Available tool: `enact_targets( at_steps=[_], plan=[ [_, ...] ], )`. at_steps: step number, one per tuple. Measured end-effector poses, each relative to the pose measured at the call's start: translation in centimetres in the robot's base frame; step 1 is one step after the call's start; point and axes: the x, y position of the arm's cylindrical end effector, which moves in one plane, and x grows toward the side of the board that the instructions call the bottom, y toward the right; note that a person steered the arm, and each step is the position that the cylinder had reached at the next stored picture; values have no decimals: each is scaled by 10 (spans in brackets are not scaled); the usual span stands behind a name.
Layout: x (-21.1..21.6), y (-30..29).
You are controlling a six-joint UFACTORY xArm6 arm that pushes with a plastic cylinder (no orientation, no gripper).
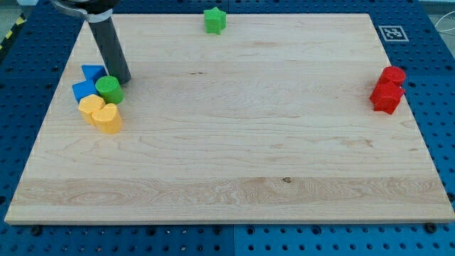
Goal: Push red star to the center
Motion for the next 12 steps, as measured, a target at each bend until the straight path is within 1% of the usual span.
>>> enact_targets(
  at_steps=[2,5,9,10,12],
  plan=[
    [-2,0],
    [-24,0],
    [-37,0],
    [-37,20],
    [-50,130]
  ],
)
